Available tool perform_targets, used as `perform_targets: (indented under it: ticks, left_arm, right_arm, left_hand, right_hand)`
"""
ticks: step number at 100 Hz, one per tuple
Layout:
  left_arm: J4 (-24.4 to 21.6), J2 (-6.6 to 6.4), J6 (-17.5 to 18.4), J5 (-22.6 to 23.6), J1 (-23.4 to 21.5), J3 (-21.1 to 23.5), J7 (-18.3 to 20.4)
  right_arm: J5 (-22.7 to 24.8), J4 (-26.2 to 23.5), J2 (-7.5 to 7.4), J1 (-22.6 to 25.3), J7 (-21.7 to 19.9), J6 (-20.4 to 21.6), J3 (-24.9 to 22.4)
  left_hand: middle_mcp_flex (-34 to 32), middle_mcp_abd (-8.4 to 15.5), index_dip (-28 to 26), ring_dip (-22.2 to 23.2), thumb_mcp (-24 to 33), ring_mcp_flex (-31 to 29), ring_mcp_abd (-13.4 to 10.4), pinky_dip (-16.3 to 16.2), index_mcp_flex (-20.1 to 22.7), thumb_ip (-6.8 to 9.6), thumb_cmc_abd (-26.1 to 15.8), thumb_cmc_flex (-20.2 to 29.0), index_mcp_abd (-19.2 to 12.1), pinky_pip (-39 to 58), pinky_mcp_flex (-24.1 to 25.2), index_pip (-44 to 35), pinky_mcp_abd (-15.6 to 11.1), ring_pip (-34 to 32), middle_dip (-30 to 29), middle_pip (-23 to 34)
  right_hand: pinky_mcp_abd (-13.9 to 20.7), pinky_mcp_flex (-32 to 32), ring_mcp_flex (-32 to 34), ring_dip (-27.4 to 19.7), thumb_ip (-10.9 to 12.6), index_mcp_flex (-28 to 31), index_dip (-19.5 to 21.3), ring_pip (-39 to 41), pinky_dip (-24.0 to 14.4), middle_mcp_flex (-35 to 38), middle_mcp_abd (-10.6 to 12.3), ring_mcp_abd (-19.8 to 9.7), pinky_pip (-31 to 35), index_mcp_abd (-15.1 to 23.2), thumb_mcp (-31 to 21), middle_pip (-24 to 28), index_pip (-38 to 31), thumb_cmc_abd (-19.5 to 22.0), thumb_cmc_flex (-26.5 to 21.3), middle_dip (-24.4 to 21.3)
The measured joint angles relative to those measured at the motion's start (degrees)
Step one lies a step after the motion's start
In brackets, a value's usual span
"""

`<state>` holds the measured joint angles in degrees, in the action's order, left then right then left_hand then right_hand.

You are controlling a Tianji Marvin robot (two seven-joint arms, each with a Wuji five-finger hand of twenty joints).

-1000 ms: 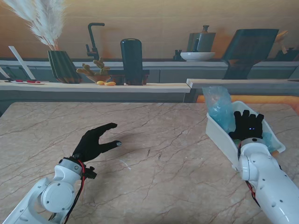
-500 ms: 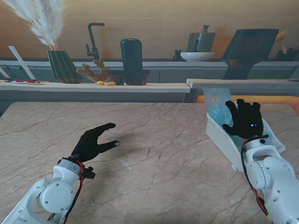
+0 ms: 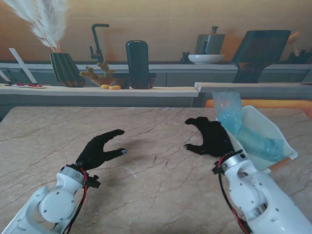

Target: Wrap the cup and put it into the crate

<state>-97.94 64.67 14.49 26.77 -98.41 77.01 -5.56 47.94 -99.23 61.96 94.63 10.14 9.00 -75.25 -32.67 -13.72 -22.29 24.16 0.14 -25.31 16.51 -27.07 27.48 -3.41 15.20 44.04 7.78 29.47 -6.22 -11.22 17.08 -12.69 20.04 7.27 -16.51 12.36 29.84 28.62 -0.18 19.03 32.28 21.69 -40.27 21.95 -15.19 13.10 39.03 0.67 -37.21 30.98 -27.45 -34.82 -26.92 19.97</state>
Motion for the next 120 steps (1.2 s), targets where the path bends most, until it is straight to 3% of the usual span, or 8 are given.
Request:
perform_targets:
  ticks: [16,22,37,49,67,86,101,120]
  left_arm:
    - [-0.06,0.0,1.31,-0.18,-0.41,0.19,-0.2]
    - [-0.16,-0.04,1.74,0.0,-0.59,0.23,-0.17]
    - [-0.58,-0.31,2.94,0.03,-0.98,0.48,1.52]
    - [-1.08,-0.54,4.31,-0.1,-1.42,0.71,2.2]
    - [-2.52,-0.69,9.42,-0.13,-3.12,2.48,4.12]
    - [-3.21,-1.19,11.5,-2.15,-4.2,2.87,4.69]
    - [-4.23,-1.19,10.88,-1.85,-4.88,2.94,4.1]
    - [-5.29,-1.35,7.01,-1.32,-4.77,2.03,5.2]
  right_arm:
    - [-8.39,-1.18,1.13,1.03,-0.99,-0.02,2.59]
    - [-9.34,-1.54,1.58,1.64,-0.89,0.0,2.98]
    - [-11.53,-1.96,2.2,3.73,-0.5,2.11,3.23]
    - [-12.51,-3.64,2.18,6.26,-3.61,5.64,1.63]
    - [-17.17,-6.63,1.97,9.91,-5.84,8.54,0.09]
    - [-16.91,-8.57,1.94,13.6,-3.21,14.28,-0.78]
    - [-17.02,-9.39,2.14,15.05,-2.31,14.77,-1.12]
    - [-17.54,-9.54,2.23,15.03,-2.29,13.14,-1.25]
  left_hand:
    - [0.66,0.0,0.0,-0.02,0.0,0.04,0.0,0.0,0.0,0.0,0.02,-0.07,-0.05,0.0,0.0,0.0,0.07,0.04,-0.38,-0.15]
    - [0.66,0.0,0.0,-0.04,0.0,0.04,0.0,0.0,0.0,0.0,0.02,-0.07,-0.05,-0.13,0.0,0.0,0.09,0.09,-0.38,-0.15]
    - [1.35,0.0,-0.05,-0.09,0.0,0.05,0.0,0.0,1.54,0.0,0.03,-0.07,-0.09,-0.61,0.0,0.0,0.15,0.65,-0.58,-0.18]
    - [2.44,0.0,-0.04,-0.3,0.0,0.59,0.0,0.0,0.8,0.0,0.08,-0.07,-0.1,-1.29,0.0,0.0,0.43,0.76,-0.68,-0.61]
    - [2.93,0.0,0.01,-0.75,0.0,0.62,0.0,0.0,-0.27,0.0,0.12,-0.08,-0.12,-2.24,-0.21,-0.01,0.53,1.49,-1.1,-0.77]
    - [2.93,0.0,0.01,-0.97,0.0,0.63,0.0,0.0,-0.27,0.0,0.12,-0.1,-0.12,-3.4,-0.81,-0.01,0.55,1.97,-1.11,-0.77]
    - [2.93,0.0,0.01,-1.34,0.0,0.63,0.0,0.0,-0.27,0.0,0.12,-0.11,-0.12,-3.62,-1.04,-0.01,0.6,1.99,-1.11,-0.77]
    - [2.93,0.0,0.01,-1.36,0.0,0.63,0.0,0.0,-0.27,0.0,0.12,-0.12,-0.12,-4.1,-1.05,-0.01,0.67,1.99,-1.11,-0.77]
  right_hand:
    - [-0.63,0.07,0.58,-0.14,0.0,0.71,0.01,-1.7,-0.47,1.82,0.04,0.48,-0.71,0.01,0.1,-1.54,0.29,0.0,-0.03,-0.08]
    - [-0.64,0.07,0.58,-0.15,0.0,0.71,0.02,-2.06,-0.51,1.83,0.13,0.48,-1.23,0.01,0.06,-1.79,0.59,1.79,-0.03,-0.08]
    - [-0.74,0.93,2.81,0.53,0.0,2.04,0.02,-0.99,-1.47,3.74,0.39,0.21,-1.7,0.01,0.16,-1.83,0.83,1.55,-0.04,0.01]
    - [-1.13,1.54,2.82,1.16,0.0,1.86,0.1,-0.99,-2.0,3.74,0.45,-0.13,-1.84,0.0,0.49,-1.83,1.24,2.27,-0.04,0.71]
    - [-1.33,1.67,2.82,1.17,0.0,1.86,0.12,-0.99,-2.02,3.74,0.45,-0.12,-2.16,-0.82,0.46,-1.85,1.41,2.27,-0.05,0.71]
    - [-1.41,2.99,3.92,1.17,0.0,1.86,0.12,-0.97,-2.02,4.9,0.45,-0.06,-2.82,-1.38,1.13,-1.93,2.04,3.35,0.84,0.99]
    - [-1.41,3.23,3.92,1.17,0.55,1.88,0.12,-0.96,-2.02,5.92,0.45,-0.01,-2.9,-1.39,1.72,-1.93,2.04,4.59,1.9,0.99]
    - [-1.41,3.6,3.92,1.17,0.55,1.88,0.12,-0.96,-2.02,5.92,0.45,0.02,-2.95,-1.39,1.45,-1.93,2.05,4.0,1.9,0.99]
